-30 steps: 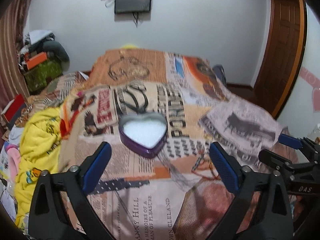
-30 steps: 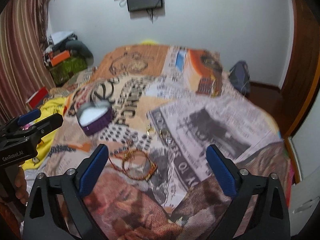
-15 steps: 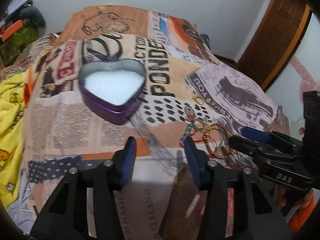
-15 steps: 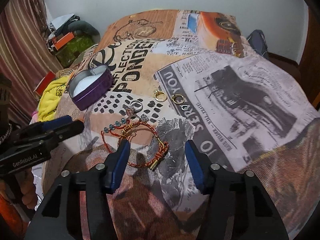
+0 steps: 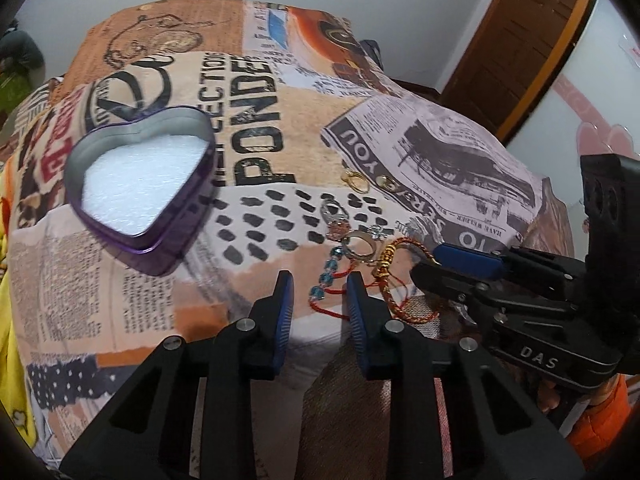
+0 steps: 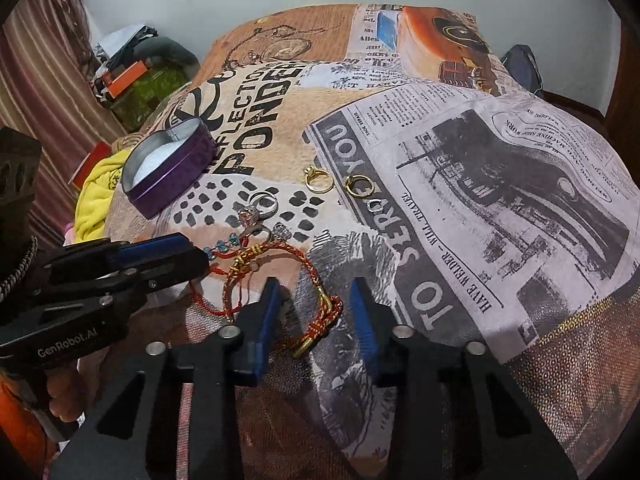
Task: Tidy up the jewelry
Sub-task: 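Grasp the blue-beaded bracelet with the left tool while the right tool grasps the red-gold braided bracelet, then carry both bracelets over the purple heart tin and open both tools to drop them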
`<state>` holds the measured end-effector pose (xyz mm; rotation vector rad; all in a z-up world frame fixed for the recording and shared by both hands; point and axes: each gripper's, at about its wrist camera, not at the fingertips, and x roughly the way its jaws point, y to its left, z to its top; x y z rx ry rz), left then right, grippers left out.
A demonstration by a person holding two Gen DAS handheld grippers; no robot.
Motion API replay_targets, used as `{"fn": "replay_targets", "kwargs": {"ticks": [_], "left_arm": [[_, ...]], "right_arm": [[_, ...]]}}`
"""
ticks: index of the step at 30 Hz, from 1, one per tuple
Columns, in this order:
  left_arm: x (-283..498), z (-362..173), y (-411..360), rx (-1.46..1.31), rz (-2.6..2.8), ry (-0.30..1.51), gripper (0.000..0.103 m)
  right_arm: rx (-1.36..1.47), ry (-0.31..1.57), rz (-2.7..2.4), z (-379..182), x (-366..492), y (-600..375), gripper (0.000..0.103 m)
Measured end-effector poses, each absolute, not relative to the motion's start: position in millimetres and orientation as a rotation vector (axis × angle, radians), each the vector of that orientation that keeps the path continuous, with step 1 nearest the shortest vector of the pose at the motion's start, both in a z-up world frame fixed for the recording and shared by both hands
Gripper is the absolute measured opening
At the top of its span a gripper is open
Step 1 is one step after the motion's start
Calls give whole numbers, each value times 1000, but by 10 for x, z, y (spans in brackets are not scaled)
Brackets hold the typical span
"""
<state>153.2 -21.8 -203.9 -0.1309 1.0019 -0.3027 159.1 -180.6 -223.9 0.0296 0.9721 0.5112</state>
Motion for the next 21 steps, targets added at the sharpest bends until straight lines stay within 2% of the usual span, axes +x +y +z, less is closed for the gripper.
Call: {"fn": "replay_targets", "kwargs": {"ticks": [2,4,7,21], "left_arm": [[1548,-2051,-206,-147,-320,1009,25],[1561,-2060,-191,-149,-317,1014,14],[1573,-2075,-175,-143,-305,1018,6],[1350,-1780,-14,-156,-240,938,6]], "right_arm": [[24,968,506,-2248,1610,-1803,24],[14,963,498,-2251,1607,-1791,18],[4,957,492,-2258,1606,-1778,11],[30,895,465,-1973,1507,-1866,10]]}}
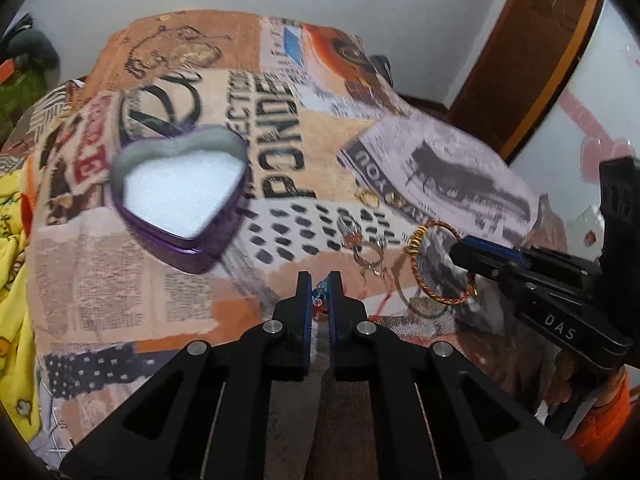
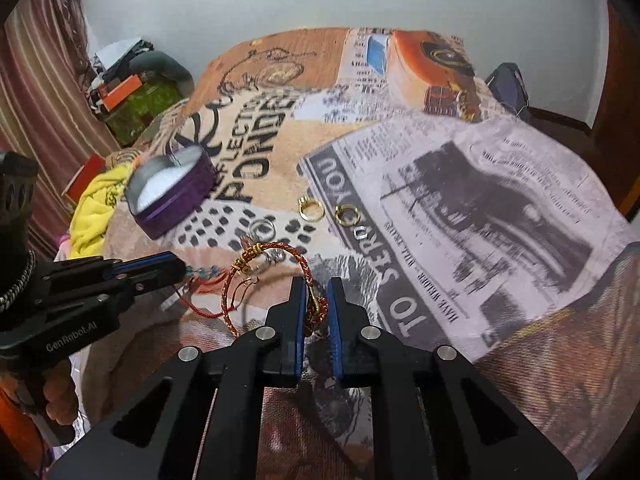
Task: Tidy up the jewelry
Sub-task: 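Carry both bracelets over the purple heart tin and open both tools to drop them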
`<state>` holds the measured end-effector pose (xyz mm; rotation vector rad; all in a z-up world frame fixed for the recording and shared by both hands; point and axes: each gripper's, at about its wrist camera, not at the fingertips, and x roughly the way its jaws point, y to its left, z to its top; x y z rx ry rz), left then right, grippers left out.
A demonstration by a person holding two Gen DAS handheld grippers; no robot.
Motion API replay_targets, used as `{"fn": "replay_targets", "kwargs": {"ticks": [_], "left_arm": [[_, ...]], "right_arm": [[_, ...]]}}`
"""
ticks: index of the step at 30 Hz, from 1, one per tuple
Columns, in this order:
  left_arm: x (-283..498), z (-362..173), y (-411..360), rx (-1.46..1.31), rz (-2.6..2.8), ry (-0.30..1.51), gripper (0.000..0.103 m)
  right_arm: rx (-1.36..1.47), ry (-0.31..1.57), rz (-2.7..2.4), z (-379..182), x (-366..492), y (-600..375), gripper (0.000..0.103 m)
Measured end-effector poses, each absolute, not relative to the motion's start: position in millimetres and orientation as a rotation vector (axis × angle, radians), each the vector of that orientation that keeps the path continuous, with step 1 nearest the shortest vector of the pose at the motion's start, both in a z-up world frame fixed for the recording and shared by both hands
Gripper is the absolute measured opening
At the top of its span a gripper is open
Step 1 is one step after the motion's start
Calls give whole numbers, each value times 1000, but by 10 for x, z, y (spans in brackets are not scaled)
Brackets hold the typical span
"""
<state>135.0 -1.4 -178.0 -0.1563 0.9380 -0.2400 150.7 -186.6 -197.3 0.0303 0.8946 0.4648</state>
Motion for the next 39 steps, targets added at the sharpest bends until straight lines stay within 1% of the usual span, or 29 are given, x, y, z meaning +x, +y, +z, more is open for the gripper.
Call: {"fn": "replay_targets", "kwargs": {"ticks": [10,22,33,39], "left_arm": [[1161,-1307,210,-173,-186,807,6],[1122,-837,422,-169,-141,668,6],[1261,-674,627,-155,-102,600,6],[1408,-733,707,-152,-94,605,6]], "right_arm": [[42,819,466,-1692,1454,-1803,10],[17,724,508,-1393,1510,-1527,10],[7,672,560,-1274,1658,-1254,10],[3,664,587,-1274,1778,-1078,10]]}}
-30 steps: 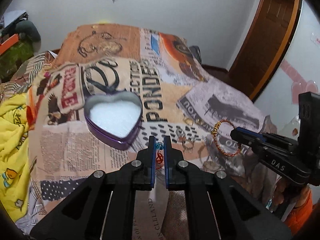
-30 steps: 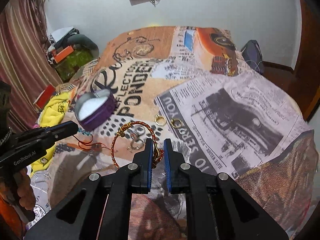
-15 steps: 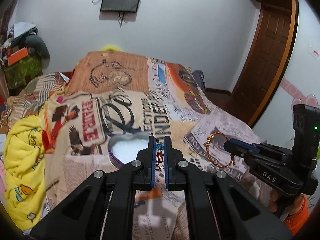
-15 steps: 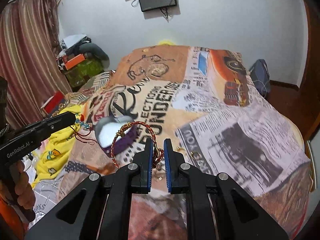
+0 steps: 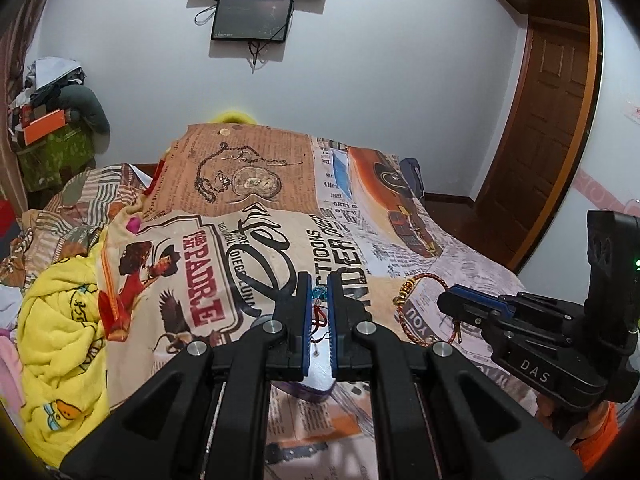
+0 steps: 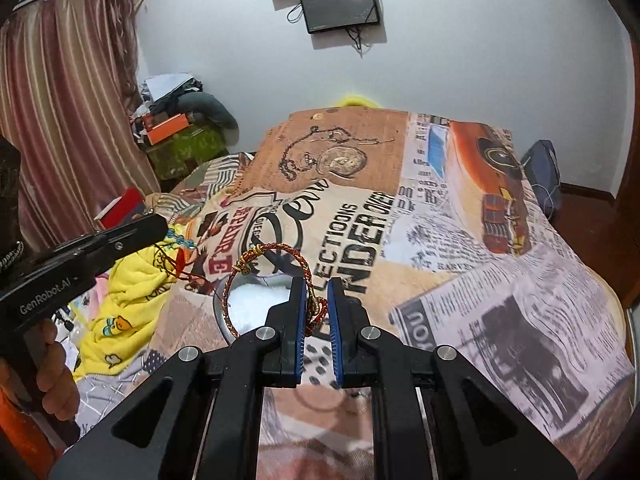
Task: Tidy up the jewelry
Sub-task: 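Carry both bracelets over the purple heart tin and open both tools to drop them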
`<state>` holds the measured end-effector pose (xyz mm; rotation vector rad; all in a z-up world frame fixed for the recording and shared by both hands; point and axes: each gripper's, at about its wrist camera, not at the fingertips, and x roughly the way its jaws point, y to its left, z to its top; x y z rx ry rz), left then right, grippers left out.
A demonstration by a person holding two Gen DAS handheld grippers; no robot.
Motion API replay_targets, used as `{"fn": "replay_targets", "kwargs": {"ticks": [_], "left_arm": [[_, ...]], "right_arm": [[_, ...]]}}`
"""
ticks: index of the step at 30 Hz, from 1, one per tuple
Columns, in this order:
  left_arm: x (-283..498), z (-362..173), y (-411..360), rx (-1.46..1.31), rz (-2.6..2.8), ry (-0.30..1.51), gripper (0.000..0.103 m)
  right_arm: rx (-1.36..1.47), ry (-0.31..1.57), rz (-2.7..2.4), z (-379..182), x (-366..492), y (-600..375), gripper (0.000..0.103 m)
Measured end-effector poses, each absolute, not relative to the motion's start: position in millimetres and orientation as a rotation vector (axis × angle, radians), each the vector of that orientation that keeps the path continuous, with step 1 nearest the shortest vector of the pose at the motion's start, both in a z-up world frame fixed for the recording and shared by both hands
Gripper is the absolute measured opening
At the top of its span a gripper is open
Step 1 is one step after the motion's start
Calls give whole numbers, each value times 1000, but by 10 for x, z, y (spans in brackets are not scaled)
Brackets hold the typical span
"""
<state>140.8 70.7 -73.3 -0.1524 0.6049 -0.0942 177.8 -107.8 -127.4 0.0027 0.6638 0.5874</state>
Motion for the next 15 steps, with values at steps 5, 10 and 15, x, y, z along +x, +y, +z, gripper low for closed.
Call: {"fn": "replay_targets", "kwargs": {"ticks": [5,10,15], "left_arm": [[1571,-940,768,-176,-111,648,6],[1711,-1150,796,-184,-121,700,6],[1784,-1312,823,-175,-127,736,6]], "right_arm": [[-2,678,607,-1331,1871,-956,10],[-17,707,627,-1440,1971,-825,10],[-34,740,653,-1551,2058,-693,10]]}}
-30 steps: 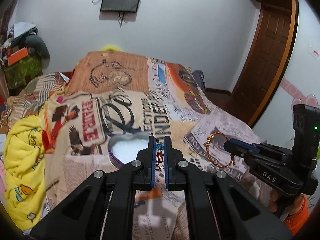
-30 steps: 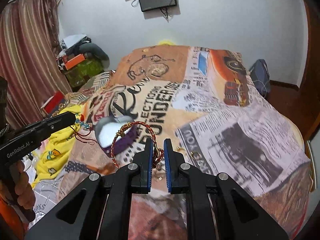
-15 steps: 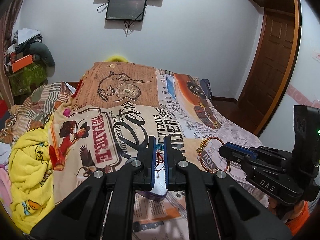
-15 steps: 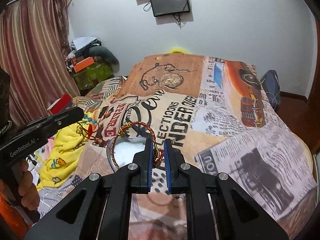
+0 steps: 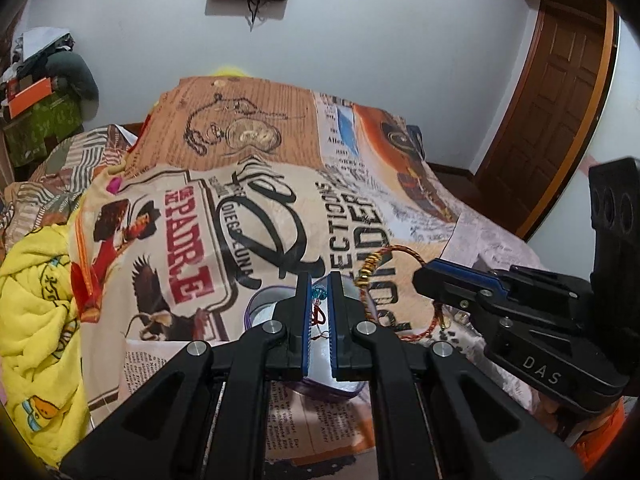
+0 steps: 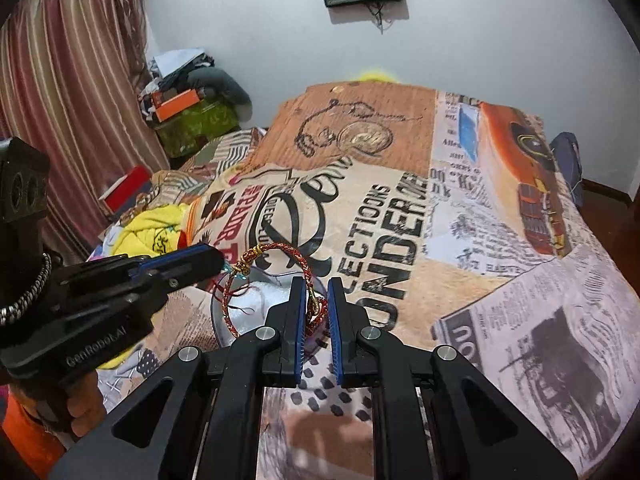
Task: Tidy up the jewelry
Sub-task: 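Carry both bracelets over the purple heart tin and open both tools to drop them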
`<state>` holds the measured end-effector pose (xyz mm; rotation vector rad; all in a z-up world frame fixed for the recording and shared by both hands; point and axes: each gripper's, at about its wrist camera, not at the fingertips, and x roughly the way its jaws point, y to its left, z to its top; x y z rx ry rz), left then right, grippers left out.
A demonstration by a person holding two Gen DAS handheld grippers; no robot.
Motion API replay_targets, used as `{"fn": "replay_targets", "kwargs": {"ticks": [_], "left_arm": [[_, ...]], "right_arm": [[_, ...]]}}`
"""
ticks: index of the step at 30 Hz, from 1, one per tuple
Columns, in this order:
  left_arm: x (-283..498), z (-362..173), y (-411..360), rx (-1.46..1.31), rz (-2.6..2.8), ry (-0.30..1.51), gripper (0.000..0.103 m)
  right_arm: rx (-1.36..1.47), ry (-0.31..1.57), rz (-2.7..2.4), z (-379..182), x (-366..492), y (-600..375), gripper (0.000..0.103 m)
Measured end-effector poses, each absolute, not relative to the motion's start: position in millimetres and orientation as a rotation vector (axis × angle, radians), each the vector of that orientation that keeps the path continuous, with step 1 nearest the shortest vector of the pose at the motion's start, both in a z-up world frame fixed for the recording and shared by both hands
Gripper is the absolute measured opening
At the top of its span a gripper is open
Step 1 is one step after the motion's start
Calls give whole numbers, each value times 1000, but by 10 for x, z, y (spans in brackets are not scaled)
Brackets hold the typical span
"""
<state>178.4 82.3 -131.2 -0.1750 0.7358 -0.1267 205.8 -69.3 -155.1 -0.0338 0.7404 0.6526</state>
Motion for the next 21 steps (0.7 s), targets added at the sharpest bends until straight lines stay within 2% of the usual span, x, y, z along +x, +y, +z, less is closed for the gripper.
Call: {"fn": "replay_targets", "kwargs": {"ticks": [13,18,21], "left_arm": [[1835,-1437,984,-173,-78,775,6],[1784,-1371,1025,-151,-51,763,10],[1750,-1339,1019,-122,-29,756,18]], "right_arm": [[-83,807,691,-1772,2155,-440,10],[-100,830,700,-1840,2168,-362,10],[-120,838,707,-1872,2162,-314,10]]}}
